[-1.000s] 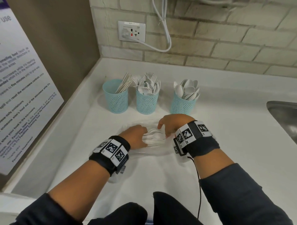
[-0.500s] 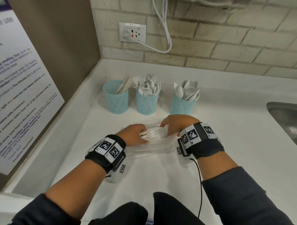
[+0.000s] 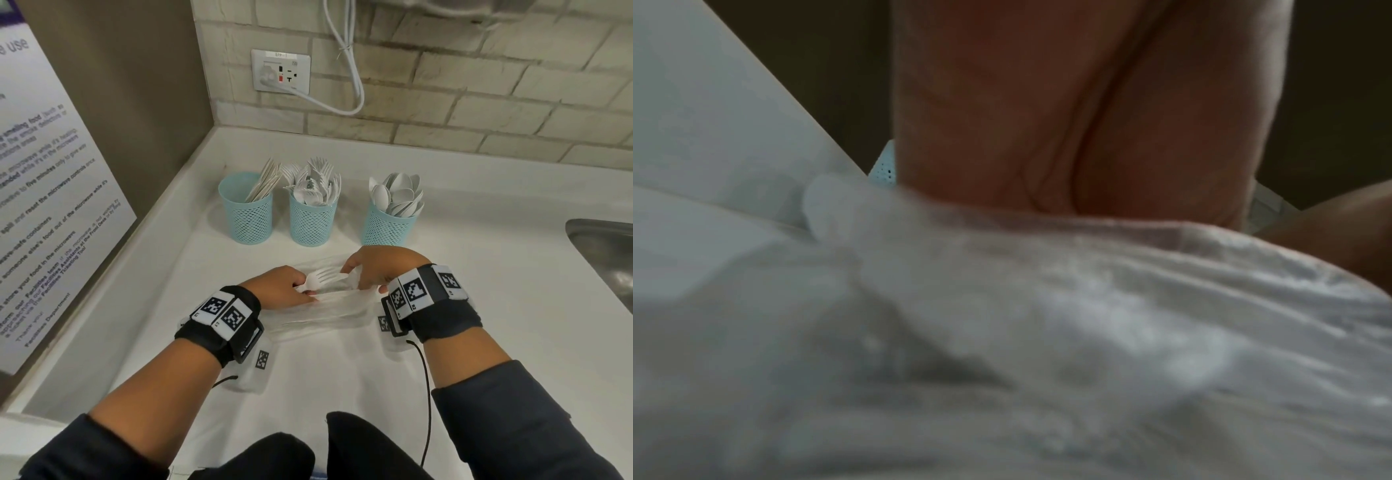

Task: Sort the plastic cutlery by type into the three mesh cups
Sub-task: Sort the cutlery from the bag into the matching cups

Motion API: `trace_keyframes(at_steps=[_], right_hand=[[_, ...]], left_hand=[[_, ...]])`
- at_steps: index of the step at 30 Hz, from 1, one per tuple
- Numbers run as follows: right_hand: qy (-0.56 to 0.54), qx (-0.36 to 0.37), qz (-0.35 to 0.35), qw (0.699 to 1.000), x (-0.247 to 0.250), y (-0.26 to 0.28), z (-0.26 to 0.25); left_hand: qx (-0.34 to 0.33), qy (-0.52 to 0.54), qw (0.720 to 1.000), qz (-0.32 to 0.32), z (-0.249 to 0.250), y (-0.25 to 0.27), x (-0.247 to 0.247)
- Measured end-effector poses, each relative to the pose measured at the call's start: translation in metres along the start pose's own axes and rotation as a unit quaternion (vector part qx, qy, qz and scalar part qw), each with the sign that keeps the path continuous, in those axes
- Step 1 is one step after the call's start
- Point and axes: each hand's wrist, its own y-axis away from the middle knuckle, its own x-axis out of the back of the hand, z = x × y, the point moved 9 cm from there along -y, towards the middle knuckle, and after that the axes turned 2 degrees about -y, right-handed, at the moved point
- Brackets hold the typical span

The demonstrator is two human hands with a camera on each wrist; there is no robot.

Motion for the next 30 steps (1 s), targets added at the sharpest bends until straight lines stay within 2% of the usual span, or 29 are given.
trace_keyframes(at_steps=[5,8,11,14,17,20,23,27,30], right_hand=[[-0.021,0.001,0.011,1.000,0.003,-0.001,0.005],[-0.090,0.006,0.020,0.996,0.007,-0.003,0.011],[-0.122,0.012,0.010,0.992,0.009,-0.002,0.013],[-0.110,0.012,-0.036,0.993,0.003,0.000,0.014],[-0.111,0.047,0.002,0.993,0.014,0.001,0.009],[-0.218,0.098,0.061,0.969,0.029,0.003,0.002],[-0.300,0.111,0.119,0.940,0.039,0.001,0.001],[-0.408,0.137,0.127,0.894,0.037,-0.003,-0.003],[-0.430,0.137,0.135,0.882,0.038,-0.004,-0.002]], left_hand=[[-0.024,0.005,1.000,-0.009,0.007,0.005,0.003],[-0.033,0.026,0.999,0.000,0.009,0.008,0.009],[-0.031,0.143,0.989,-0.002,0.008,0.007,0.011],[-0.019,0.287,0.958,0.014,0.008,0.008,0.013],[0.000,0.356,0.934,0.026,0.007,0.009,0.014],[0.003,0.404,0.915,0.020,0.008,0.008,0.014],[-0.003,0.438,0.899,0.011,0.012,0.007,0.013],[0.002,0.456,0.890,0.019,0.013,0.007,0.012],[0.014,0.466,0.884,0.018,0.012,0.009,0.012]])
